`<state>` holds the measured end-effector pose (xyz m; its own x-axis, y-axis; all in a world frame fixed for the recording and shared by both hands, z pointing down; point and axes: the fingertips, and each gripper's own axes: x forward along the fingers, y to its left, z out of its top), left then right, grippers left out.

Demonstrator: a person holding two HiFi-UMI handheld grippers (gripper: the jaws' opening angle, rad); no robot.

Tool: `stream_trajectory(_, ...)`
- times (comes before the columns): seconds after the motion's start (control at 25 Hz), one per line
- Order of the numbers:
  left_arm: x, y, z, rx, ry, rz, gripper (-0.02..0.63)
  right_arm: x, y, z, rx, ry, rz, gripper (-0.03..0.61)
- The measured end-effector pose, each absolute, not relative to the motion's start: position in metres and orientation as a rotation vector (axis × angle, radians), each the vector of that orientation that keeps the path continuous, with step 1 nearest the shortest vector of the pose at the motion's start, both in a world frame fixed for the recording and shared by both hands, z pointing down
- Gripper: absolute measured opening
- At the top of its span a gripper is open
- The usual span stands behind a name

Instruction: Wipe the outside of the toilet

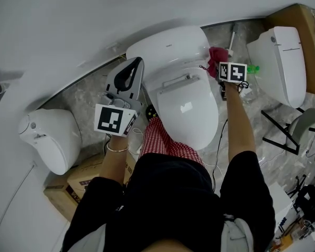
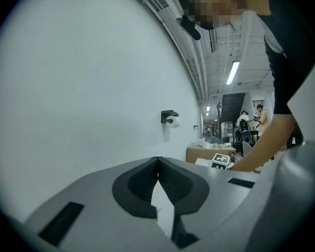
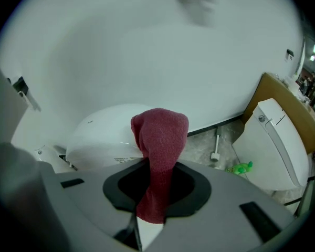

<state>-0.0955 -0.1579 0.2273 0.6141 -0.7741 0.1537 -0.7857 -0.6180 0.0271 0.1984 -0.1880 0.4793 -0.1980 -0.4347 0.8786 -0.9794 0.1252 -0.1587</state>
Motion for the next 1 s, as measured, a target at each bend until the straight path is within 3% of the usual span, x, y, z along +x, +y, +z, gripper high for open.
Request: stream_trajectory(1.0, -0.088, -0.066, 0.205, 2.704, -1.511, 0.118, 0.003, 0.168, -0.124, 0.395, 1.496, -2.124, 0.648, 0.086)
